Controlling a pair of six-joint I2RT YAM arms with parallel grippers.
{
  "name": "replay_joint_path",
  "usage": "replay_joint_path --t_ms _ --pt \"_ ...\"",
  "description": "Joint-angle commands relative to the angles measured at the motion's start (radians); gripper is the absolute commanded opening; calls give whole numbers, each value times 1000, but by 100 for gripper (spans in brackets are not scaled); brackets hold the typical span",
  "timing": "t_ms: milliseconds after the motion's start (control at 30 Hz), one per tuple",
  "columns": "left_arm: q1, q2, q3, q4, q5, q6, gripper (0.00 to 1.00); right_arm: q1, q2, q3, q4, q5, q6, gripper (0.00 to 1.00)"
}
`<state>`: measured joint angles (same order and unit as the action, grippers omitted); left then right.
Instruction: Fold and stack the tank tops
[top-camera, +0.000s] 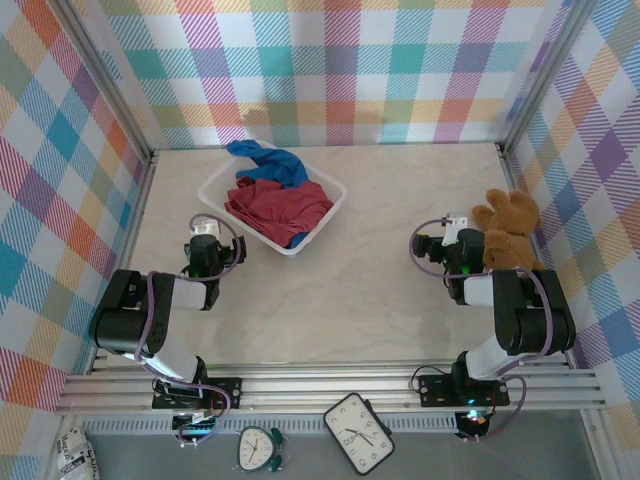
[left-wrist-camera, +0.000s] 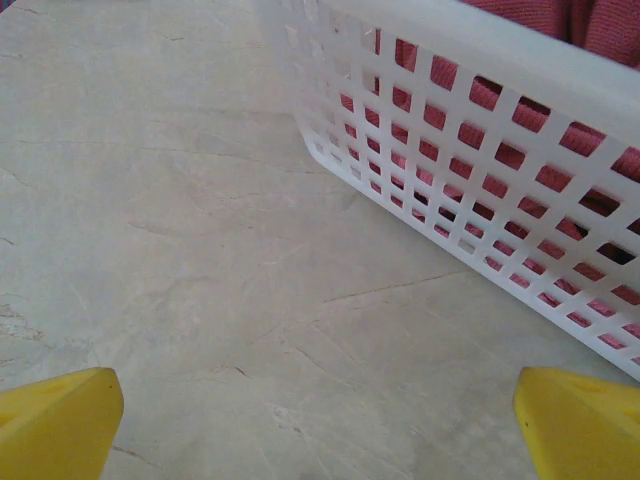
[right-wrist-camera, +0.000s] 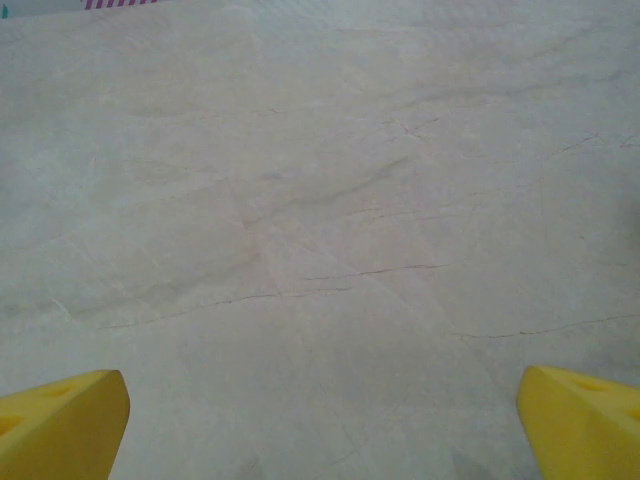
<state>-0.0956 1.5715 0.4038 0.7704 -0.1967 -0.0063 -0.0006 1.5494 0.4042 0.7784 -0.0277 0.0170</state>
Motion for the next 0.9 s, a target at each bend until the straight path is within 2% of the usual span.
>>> replay_joint_path --t_ms 0,567,667,733,867 --pt "7 -11 10 43 -13 13 100 1 -15 13 39 -20 -9 99" --pt "5 -31 19 15 -14 15 100 -1 -33 22 13 -39 -14 99" --pt "-1 -143 46 -114 -40 14 100 -1 -121 65 -131 -51 -18 99" --pt "-1 -252 93 -300 -75 -6 100 0 -194 104 -259 -63 -25 99" --pt "-1 -483 160 -604 -124 -54 100 1 -317 177 -373 -124 11 99"
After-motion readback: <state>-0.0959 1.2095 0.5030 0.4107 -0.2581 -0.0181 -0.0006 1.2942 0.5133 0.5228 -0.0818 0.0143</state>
